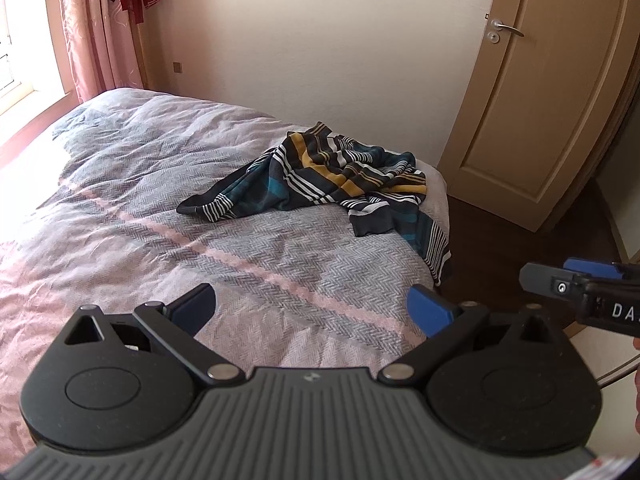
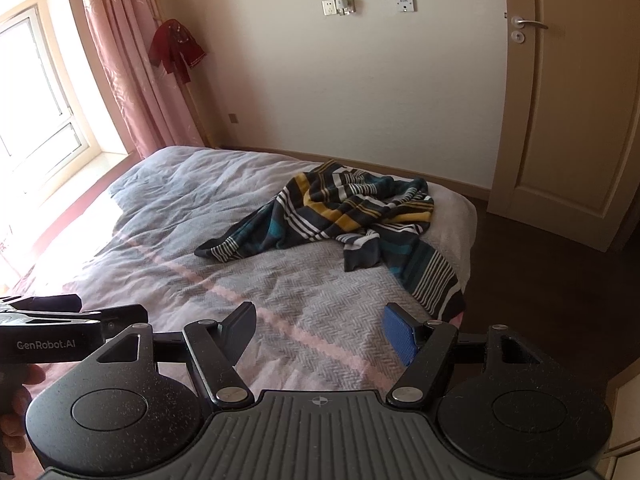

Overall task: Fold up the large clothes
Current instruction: 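Move both grippers toward the crumpled striped sweater on the bed, then grasp the sweater with the left gripper while the right gripper grasps another part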

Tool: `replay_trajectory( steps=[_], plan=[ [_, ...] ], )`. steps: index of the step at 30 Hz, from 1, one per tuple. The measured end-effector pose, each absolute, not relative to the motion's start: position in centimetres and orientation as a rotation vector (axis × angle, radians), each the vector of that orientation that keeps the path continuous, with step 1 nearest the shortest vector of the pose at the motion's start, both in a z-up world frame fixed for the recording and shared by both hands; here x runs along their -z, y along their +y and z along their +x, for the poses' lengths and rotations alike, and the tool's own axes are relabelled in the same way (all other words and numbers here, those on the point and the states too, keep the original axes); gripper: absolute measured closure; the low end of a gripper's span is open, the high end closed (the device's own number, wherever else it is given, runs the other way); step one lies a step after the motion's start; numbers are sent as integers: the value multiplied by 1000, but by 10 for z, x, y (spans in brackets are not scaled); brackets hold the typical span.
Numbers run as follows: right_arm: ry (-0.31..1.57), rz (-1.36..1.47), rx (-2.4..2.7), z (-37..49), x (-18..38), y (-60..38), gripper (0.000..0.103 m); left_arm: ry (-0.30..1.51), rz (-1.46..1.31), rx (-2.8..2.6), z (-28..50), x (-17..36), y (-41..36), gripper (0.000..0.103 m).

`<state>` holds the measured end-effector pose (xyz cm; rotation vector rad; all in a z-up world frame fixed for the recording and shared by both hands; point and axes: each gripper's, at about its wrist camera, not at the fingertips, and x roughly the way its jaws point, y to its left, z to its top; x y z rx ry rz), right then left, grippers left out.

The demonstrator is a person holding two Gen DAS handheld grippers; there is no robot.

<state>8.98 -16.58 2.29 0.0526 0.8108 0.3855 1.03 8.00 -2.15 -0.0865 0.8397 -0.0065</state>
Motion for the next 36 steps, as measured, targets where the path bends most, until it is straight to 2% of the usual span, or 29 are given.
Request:
replay_trajectory(
  steps=[13, 25, 36],
  plan=[
    [950, 107, -420, 195, 28, -171, 36, 910, -116, -67, 80, 57, 91, 3],
    [1024, 137, -386, 356, 120, -193, 37, 1013, -117, -119, 252, 150, 74, 3],
    [1064, 166, -274, 501, 200, -201, 37, 989, -109, -59, 400, 221, 91, 5]
  ],
)
